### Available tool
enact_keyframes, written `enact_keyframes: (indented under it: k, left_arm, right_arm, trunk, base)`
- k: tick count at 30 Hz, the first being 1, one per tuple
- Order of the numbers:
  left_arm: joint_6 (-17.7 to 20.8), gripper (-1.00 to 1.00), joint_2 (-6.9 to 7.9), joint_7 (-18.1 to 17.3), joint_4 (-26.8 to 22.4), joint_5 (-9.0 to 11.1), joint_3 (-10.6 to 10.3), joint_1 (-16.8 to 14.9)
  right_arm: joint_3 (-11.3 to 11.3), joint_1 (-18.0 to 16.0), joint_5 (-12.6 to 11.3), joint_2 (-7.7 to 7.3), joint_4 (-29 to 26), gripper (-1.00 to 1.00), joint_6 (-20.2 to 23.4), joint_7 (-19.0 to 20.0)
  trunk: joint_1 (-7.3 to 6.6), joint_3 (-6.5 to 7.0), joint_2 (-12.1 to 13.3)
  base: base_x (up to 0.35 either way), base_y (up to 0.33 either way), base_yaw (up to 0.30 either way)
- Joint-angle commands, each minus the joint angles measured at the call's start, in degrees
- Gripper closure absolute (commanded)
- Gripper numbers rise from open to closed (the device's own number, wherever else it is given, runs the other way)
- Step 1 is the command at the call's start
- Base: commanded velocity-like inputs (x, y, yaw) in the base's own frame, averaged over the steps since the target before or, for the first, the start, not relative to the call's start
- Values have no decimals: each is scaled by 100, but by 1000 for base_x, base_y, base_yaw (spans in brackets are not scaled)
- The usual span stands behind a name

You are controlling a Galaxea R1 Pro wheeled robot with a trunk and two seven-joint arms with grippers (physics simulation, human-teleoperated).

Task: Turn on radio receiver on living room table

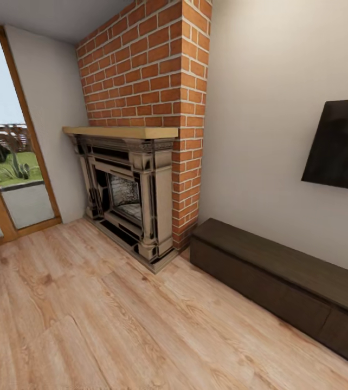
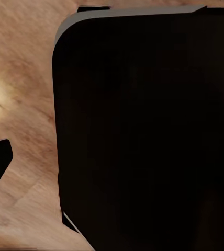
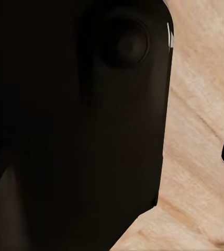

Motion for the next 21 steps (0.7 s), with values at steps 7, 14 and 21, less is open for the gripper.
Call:
enact_keyframes:
  k: [7,14,21]
  left_arm:
    - [0,-100,3,-6,-6,82,0,0]
    - [-20,-100,8,-9,-11,352,-6,0]
    - [-26,-100,9,-9,-11,398,-7,0]
  right_arm:
    - [0,0,-4,0,-3,-100,-3,0]
    - [0,0,-6,0,0,-100,-8,0]
    - [0,0,-6,0,0,-100,-9,0]
  trunk:
    - [0,0,0]
    - [0,0,0]
    - [0,0,0]
  base:
    - [0,0,271]
    - [0,0,271]
    - [0,0,271]
